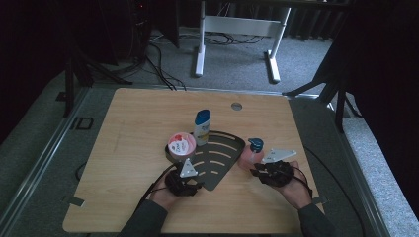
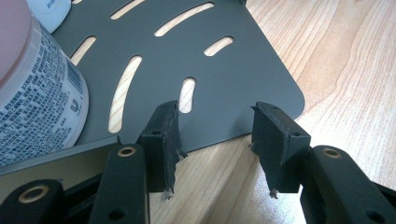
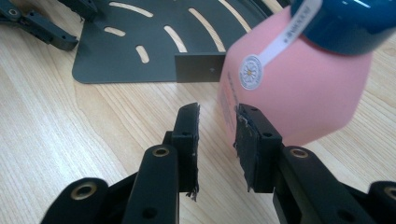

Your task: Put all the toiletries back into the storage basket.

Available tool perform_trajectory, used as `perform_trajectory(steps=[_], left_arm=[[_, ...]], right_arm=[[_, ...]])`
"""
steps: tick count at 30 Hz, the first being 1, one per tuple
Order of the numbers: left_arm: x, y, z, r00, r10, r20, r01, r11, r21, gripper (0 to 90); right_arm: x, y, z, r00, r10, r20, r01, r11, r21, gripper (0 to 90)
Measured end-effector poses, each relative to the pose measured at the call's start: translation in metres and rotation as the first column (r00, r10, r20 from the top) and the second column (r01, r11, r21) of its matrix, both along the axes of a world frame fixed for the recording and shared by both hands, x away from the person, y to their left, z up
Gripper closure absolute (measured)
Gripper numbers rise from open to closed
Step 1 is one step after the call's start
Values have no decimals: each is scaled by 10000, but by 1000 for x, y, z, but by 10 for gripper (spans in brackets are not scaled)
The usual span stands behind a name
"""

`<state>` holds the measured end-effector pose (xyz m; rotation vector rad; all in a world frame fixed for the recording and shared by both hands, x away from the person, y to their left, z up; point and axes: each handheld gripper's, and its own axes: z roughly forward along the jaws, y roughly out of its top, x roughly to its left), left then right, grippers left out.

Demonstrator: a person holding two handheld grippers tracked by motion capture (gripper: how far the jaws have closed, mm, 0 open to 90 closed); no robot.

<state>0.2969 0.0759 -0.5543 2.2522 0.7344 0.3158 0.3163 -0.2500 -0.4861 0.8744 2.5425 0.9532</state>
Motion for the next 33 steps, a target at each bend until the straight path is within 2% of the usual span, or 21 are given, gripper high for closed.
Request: perform_trajectory(steps=[3,11,18,33], left_arm=[[0,1,-1,10000,33,-32,-33,9999,-162,517],[0,2,-1,10000,58,-4,-58,9998,-212,516],[-1,3,-3,9999,147,-22,-147,9988,-458,516],[-1,4,-4,9999,105,18,-104,9987,-505,515]], right_arm=[[1,-3,0,10000,-39,17,39,10000,-51,692],[3,-12,4,9997,-253,45,253,9996,-151,683],[7,-17,9,9993,-330,173,335,9990,-292,673],[19,-18,20,9991,-337,247,351,9978,-568,633]])
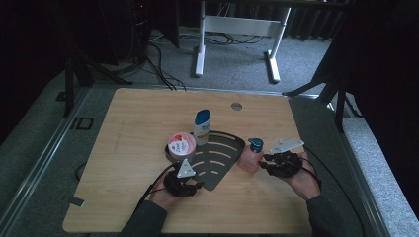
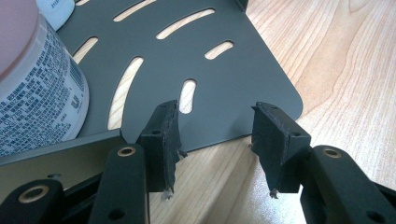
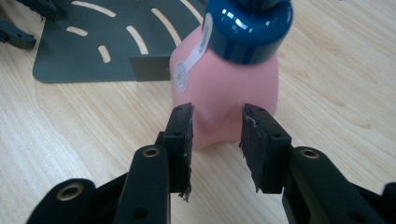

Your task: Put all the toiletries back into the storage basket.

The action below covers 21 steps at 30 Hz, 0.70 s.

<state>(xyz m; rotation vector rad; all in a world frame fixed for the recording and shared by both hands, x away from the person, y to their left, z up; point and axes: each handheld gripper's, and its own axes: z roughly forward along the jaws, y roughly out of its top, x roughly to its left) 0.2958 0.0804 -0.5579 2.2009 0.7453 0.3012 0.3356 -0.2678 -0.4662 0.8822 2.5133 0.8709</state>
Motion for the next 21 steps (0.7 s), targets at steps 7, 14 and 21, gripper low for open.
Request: perform_trajectory(steps=[7,14,21], left_arm=[[0,0,0,10000,19,6,-19,10000,-48,515],[-1,1,0,10000,7,1,-7,10000,-66,515],[-1,1,-1,10000,3,-5,-3,10000,-94,515]], right_arm=[[7,4,4,9999,89,-59,-90,9999,-95,609],[12,5,10,9999,105,-54,-106,9998,-175,602],[16,8,14,9998,180,-44,-181,9996,-228,596]])
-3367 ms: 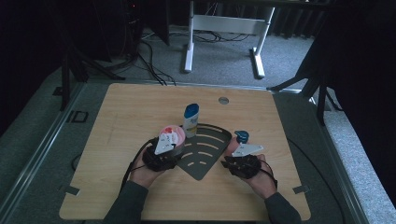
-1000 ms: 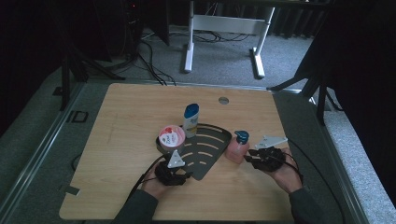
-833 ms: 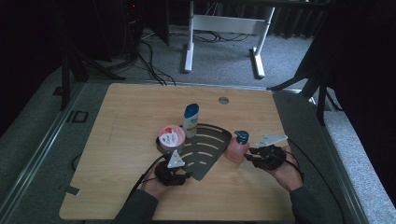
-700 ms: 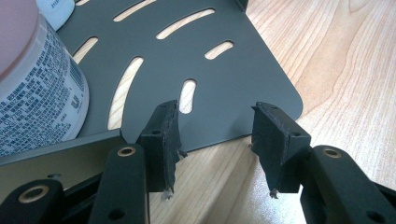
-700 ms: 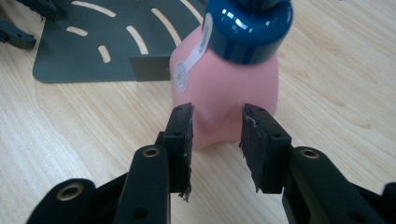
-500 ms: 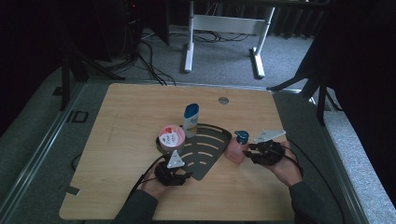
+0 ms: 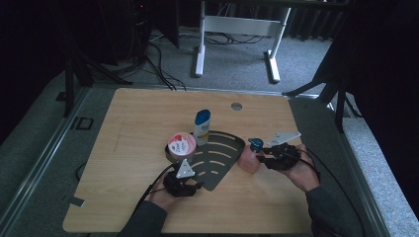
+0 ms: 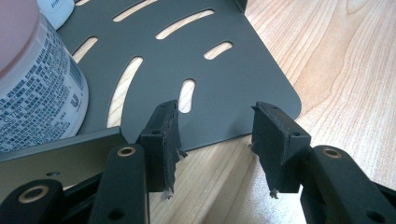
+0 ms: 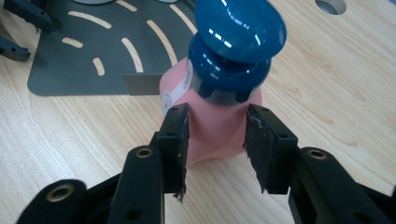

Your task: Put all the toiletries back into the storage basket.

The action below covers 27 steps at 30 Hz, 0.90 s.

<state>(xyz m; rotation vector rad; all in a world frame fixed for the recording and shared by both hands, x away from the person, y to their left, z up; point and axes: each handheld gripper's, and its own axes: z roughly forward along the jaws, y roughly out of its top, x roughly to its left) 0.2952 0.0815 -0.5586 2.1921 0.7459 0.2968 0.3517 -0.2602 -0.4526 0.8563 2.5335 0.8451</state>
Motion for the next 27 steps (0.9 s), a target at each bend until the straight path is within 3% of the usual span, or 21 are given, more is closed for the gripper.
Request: perform_trajectory(steps=[14,27], left_arm=[[0,0,0,10000,11,22,-11,10000,-55,515],[0,1,-1,10000,4,2,-4,9999,-124,515]], right_arm=[[8,5,9,9997,239,-21,-240,9991,-340,562],[11,8,16,9993,346,-161,-350,9990,-286,504]])
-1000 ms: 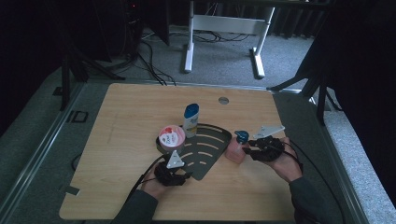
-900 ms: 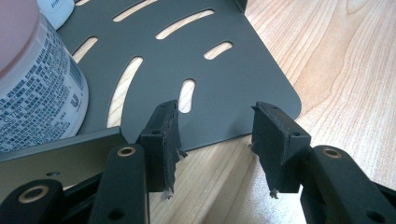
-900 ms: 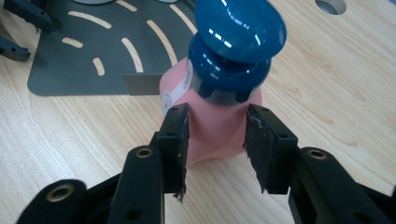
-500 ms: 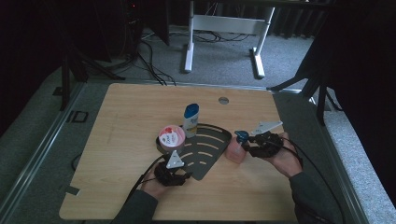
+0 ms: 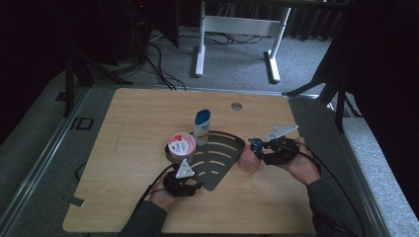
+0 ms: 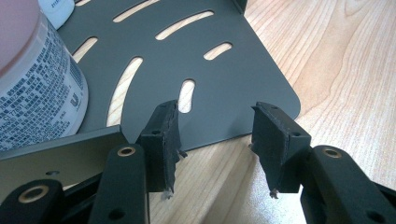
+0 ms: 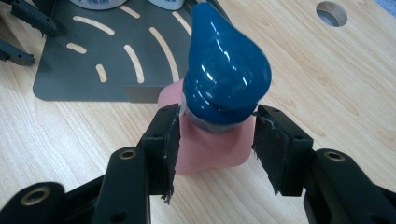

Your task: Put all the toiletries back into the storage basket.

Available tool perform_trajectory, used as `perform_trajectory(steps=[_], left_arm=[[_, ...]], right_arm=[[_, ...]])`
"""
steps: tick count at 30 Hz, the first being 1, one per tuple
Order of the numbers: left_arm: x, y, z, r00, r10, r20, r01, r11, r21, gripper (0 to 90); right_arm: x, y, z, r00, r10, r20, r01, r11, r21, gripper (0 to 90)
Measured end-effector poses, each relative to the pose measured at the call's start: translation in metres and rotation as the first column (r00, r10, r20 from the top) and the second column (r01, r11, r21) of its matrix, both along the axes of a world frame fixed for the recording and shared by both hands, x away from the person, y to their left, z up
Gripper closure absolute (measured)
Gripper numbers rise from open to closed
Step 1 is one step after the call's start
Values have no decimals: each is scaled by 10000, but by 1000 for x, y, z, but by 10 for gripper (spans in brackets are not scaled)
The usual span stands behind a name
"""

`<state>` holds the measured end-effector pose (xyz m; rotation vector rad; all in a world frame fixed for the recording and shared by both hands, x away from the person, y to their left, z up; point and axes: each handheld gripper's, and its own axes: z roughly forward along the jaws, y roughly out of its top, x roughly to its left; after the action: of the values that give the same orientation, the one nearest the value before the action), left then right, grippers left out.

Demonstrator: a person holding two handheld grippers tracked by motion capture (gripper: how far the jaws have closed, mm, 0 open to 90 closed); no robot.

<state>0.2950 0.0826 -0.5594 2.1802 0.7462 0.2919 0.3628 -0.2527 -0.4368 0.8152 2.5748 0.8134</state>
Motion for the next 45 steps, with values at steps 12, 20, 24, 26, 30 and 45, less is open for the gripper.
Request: perform_trajectory(steps=[12,20,24,26,30,45], left_arm=[[0,0,0,10000,-4,-4,4,10000,-49,515],[0,1,0,10000,-21,5,21,10000,-39,515],[0,1,0,10000,-15,1,15,10000,-47,515],[0,1,0,10000,-10,6,10,10000,-52,515],[0,1,0,10000,-14,2,14,10000,-62,515],[0,1,-1,10000,-18,-11,17,10000,-98,516]], right_arm=[[7,9,7,9998,203,-20,-203,9996,-205,493],[12,14,10,9993,355,-102,-358,9987,-356,497],[15,16,12,9987,488,-131,-494,9974,-527,502],[16,17,12,9985,516,-173,-525,9972,-533,504],[18,20,14,9980,561,-274,-576,9966,-589,510],[25,23,18,9946,777,-682,-838,9922,-925,518]])
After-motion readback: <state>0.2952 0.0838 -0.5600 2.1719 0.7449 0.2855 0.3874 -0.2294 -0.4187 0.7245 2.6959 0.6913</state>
